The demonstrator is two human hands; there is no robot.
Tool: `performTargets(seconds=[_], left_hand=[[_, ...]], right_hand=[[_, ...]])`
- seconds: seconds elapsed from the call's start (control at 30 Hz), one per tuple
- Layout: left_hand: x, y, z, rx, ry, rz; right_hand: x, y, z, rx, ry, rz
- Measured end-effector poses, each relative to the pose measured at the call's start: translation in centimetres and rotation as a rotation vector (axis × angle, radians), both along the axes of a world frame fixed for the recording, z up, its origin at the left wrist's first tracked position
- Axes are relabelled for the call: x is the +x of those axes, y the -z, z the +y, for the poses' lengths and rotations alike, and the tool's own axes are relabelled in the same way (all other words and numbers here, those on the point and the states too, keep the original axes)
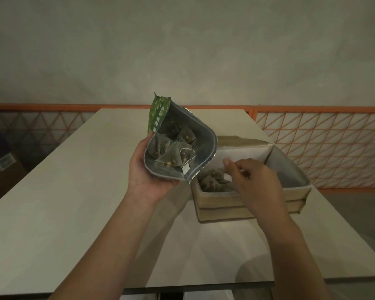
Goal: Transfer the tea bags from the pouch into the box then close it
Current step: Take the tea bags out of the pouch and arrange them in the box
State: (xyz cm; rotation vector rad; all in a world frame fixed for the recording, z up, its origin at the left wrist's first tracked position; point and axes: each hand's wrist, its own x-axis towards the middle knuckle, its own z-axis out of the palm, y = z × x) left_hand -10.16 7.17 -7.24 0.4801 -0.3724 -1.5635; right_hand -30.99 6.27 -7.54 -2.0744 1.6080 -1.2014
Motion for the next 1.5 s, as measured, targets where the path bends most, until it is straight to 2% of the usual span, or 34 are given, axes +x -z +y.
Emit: performTargets(seconds=[0.1,0.17,0.2,0.27,0.33,0.47,0.53,0.67,0.8,1.07,1.17,1.33,1.4,1.5], left_hand=[[0.0,0.0,0.1,-0.003,0.001,0.006],[-0.1,-0.1,0.3,0.001,0.002,0.001],[-0.2,-0.2,0.3,0.005,0.006,-0.005],[-0.4,-0.5,0.4,0.01,0.017,-0.006],[-0.5,-0.6,0.4,0.018,0.002,-0.006],[-0.1,-0.4,0.6,0.02,-0.037,-0.033],[0.0,-0.4,0.7,0.022,-0.049,-0.044],[0.0,-0.7,0.8,-0.006,-0.041,-0.059],[-0.2,-0.7,0.7,-0.033,-0.02,-0.038],[-0.4,-0.6,0.6,-0.009,-0.026,-0.01],[-0.5,-0.6,0.5,-0.007,-0.024,-0.021],[-0.3,-0.3,0.5,-0.006,-0.015,-0.054],[-0.3,-0.1,0.5,-0.003,-0.012,-0.054],[-0.4,-0.4,0.6,-0.004,-0.005,-0.049]], right_hand=[[0.7,-0.9,0.8,-0.055,-0.033,-0.161],[1.7,-2.0,1.7,-0.169,-0.076,-0.282],[2.5,-2.5,2.0,-0.231,-0.111,-0.28],[4.2,-2.9,2.2,-0.341,-0.172,-0.168],[6.0,-3.0,1.8,-0.412,-0.187,0.03],[9.0,-3.2,1.5,-0.356,-0.016,0.415],[9.9,-3.3,1.5,-0.274,0.024,0.51],[10.3,-3.4,1.6,-0.175,0.004,0.57],[9.9,-3.1,1.6,-0.167,-0.037,0.497],[9.8,-1.9,1.1,-0.291,0.043,0.317],[9.7,-1.7,1.0,-0.221,0.038,0.352],[9.7,-1.0,0.9,-0.276,0.049,0.356],[9.3,-1.1,0.8,-0.323,0.055,0.28],[8.1,-2.1,0.8,-0.299,-0.053,0.092]])
